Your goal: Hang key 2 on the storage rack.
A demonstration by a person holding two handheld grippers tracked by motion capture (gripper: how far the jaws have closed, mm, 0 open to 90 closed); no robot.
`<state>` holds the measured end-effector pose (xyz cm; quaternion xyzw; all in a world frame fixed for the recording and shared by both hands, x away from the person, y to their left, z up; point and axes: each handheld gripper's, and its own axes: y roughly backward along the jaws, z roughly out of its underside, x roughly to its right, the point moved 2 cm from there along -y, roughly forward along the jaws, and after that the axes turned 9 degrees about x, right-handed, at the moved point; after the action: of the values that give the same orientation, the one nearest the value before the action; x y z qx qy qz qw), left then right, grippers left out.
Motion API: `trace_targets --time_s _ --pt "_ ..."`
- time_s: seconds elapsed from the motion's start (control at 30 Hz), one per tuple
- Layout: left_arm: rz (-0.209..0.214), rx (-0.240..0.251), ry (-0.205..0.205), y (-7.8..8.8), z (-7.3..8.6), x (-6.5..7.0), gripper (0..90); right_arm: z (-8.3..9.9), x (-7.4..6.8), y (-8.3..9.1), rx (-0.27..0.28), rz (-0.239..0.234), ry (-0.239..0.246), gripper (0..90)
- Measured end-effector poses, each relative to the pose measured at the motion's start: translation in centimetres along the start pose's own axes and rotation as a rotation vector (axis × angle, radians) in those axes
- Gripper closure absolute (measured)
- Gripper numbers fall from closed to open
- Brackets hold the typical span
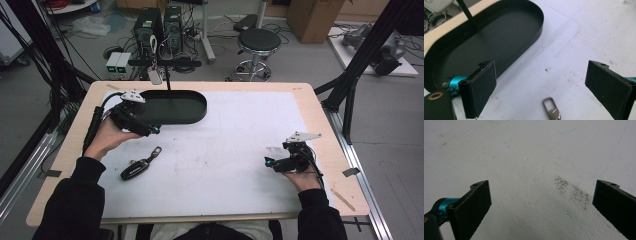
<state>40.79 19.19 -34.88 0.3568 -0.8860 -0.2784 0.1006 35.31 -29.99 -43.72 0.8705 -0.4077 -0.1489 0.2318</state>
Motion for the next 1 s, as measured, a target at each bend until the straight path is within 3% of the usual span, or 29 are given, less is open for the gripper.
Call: trace_targets --time_s 0.43,0.63,0.8,1.0 --pt "0.023 -0.057 0.028 -0.7 3.3 1.1 10.9 0.0 0.0 -0.1 -0.002 0.001 0.003 1.0" --pt "0.062 -0.12 0.032 -1.5 4.7 1.7 11.1 0.0 -0.1 -0.1 -0.005 0.001 0.003 1.0" --pt "0.063 -0.19 0.035 -1.9 5.8 2.0 12.4 0.0 -0.1 0.0 -0.005 0.002 0.002 1.0" --pt "0.053 -0.232 0.04 -1.9 6.4 2.0 13.8 0.0 -0.1 0.0 -0.006 0.002 0.003 1.0"
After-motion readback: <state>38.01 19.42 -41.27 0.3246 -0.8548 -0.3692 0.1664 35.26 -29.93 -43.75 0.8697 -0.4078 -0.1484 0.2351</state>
